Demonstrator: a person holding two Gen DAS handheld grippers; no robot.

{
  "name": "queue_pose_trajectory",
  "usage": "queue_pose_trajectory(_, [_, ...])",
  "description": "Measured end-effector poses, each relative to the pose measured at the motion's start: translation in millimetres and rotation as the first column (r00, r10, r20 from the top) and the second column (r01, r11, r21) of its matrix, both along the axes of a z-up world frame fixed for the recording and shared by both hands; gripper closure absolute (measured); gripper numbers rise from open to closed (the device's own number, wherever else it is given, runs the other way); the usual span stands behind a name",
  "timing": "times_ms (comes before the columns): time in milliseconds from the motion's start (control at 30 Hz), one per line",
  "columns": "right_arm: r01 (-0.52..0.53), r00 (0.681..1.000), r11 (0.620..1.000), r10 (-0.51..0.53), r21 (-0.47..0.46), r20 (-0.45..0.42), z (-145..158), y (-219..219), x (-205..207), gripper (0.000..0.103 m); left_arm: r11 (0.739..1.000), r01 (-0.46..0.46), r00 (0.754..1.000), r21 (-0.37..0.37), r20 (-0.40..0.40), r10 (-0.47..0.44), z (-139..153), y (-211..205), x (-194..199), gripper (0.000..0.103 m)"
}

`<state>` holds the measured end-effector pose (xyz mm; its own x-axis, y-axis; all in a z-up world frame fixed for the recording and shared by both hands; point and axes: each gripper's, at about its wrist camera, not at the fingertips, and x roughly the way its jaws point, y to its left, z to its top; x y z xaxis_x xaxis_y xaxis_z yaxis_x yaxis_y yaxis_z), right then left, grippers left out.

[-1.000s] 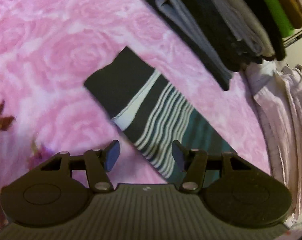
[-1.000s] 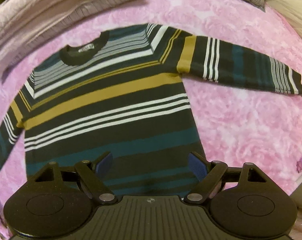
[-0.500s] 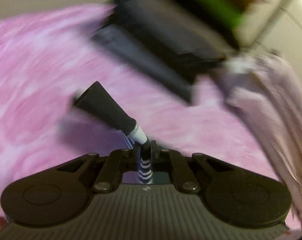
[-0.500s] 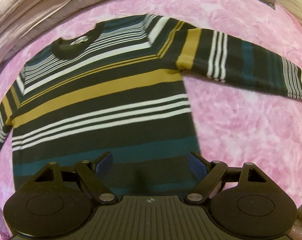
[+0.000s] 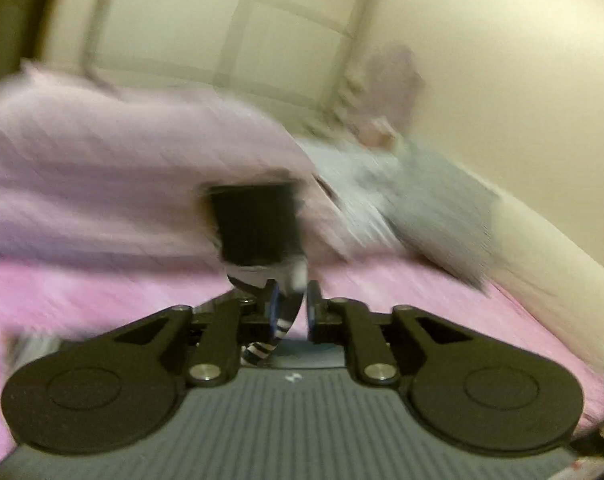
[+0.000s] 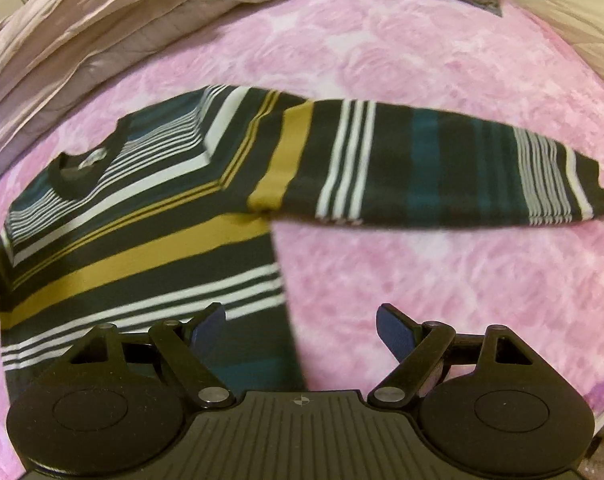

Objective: Fold large clothes

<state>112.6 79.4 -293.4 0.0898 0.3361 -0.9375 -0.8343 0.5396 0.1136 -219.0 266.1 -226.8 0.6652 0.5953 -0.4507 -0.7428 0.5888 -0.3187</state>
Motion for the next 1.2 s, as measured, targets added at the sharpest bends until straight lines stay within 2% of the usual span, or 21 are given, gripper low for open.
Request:
queue_pose_trajectory(67, [0.003,1.000,1.000,-0.003,-0.005,0.001,-2.5,1.0,7.8,0.023,0.992,0.078,0.995,-0.104,-0.047,-0.084,-34.4,-10.3,28.9,0.072])
queue_pose_trajectory(100, [0.004,1.000,1.000,-0.004,-0.002,-0.003,-4.5,1.4,11.7,0.023,0.988,0.083,0.991,-0.133,-0.093,-0.096,-49.8,-16.8,35.3,0.073])
queue_pose_trajectory(167, [0.010,1.000,1.000,-0.010,0.017,-0.020,-9.0,4.6,17.1,0.023,0.982,0.040,0.982,-0.184,-0.172,-0.073,-76.4,-24.5,27.7,0.073])
queue_pose_trajectory(267, [0.016,0.996,0.994,-0.006,0.112,-0.088,-18.4,15.7,21.2,0.024,0.966,-0.098,0.965,-0.238,-0.260,0.033,-100.3,-23.4,-14.4,0.073])
queue_pose_trajectory(300, [0.022,0.992,0.987,-0.002,0.160,-0.123,-22.9,21.0,21.6,0.024,0.962,-0.146,0.951,-0.229,-0.300,0.072,-102.7,-18.8,-31.4,0.072])
queue_pose_trajectory(400, [0.071,0.965,0.953,0.009,0.295,-0.261,-38.2,45.3,20.2,0.032,0.953,-0.266,0.878,-0.145,-0.445,0.177,-111.4,-17.3,-76.6,0.070])
queue_pose_trajectory(467, [0.120,0.933,0.926,0.019,0.359,-0.360,-52.8,65.6,17.7,0.038,0.950,-0.299,0.821,-0.093,-0.533,0.206,-119.9,-8.8,-100.6,0.070])
queue_pose_trajectory(533, [0.169,0.902,0.913,0.007,0.370,-0.431,-71.6,87.5,16.7,0.041,0.948,-0.310,0.789,-0.070,-0.576,0.215,-129.0,2.4,-118.0,0.069])
queue_pose_trajectory(633, [0.250,0.859,0.911,-0.053,0.327,-0.509,-103.5,116.0,11.4,0.046,0.947,-0.313,0.778,-0.072,-0.591,0.212,-139.9,14.9,-127.5,0.066])
queue_pose_trajectory(733, [0.300,0.856,0.895,-0.100,0.329,-0.508,-124.0,138.2,5.3,0.050,0.951,-0.298,0.785,-0.079,-0.586,0.198,-143.8,14.9,-131.2,0.064])
queue_pose_trajectory(767, [0.310,0.858,0.888,-0.109,0.339,-0.501,-125.0,141.7,4.7,0.065,0.954,-0.289,0.790,-0.081,-0.584,0.190,-146.5,14.8,-131.1,0.063])
queue_pose_trajectory(800, [0.307,0.861,0.887,-0.103,0.346,-0.498,-124.1,145.6,3.8,0.086,0.956,-0.282,0.790,-0.082,-0.585,0.183,-150.0,16.0,-129.5,0.062])
queue_pose_trajectory(833, [0.291,0.872,0.888,-0.093,0.356,-0.480,-118.1,147.2,2.1,0.103,0.956,-0.281,0.791,-0.084,-0.584,0.181,-151.9,17.6,-127.8,0.062])
queue_pose_trajectory(867, [0.263,0.895,0.874,-0.062,0.408,-0.442,-105.9,145.5,-1.0,0.103,0.956,-0.283,0.791,-0.084,-0.584,0.182,-153.9,18.1,-126.7,0.062])
queue_pose_trajectory(900, [0.215,0.918,0.843,-0.003,0.493,-0.396,-86.9,140.4,-5.9,0.103,0.955,-0.285,0.790,-0.079,-0.583,0.188,-156.2,19.8,-125.5,0.063])
queue_pose_trajectory(967, [0.137,0.952,0.797,0.059,0.589,-0.301,-54.7,125.5,-13.5,0.103,0.953,-0.297,0.788,-0.067,-0.581,0.205,-159.5,22.8,-125.3,0.064])
queue_pose_trajectory(1033, [0.119,0.972,0.769,0.040,0.628,-0.233,-36.9,105.4,-12.8,0.103,0.951,-0.302,0.792,-0.064,-0.573,0.213,-161.6,26.3,-124.1,0.073])
queue_pose_trajectory(1067, [0.133,0.979,0.783,-0.006,0.607,-0.206,-37.9,97.9,-8.2,0.103,0.955,-0.287,0.796,-0.070,-0.572,0.198,-162.6,27.1,-122.5,0.085])
queue_pose_trajectory(1100, [0.149,0.981,0.810,-0.047,0.567,-0.191,-46.4,95.7,-3.3,0.103,0.961,-0.266,0.796,-0.074,-0.579,0.176,-163.7,26.9,-119.7,0.089])
queue_pose_trajectory(1167, [0.169,0.974,0.890,-0.086,0.423,-0.209,-82.3,99.0,10.4,0.103,0.975,-0.222,0.761,-0.013,-0.627,0.165,-165.2,18.5,-110.2,0.090])
queue_pose_trajectory(1200, [0.167,0.972,0.935,-0.103,0.314,-0.211,-106.1,103.5,14.0,0.103,0.979,-0.205,0.745,0.011,-0.647,0.163,-165.6,13.3,-108.4,0.090])
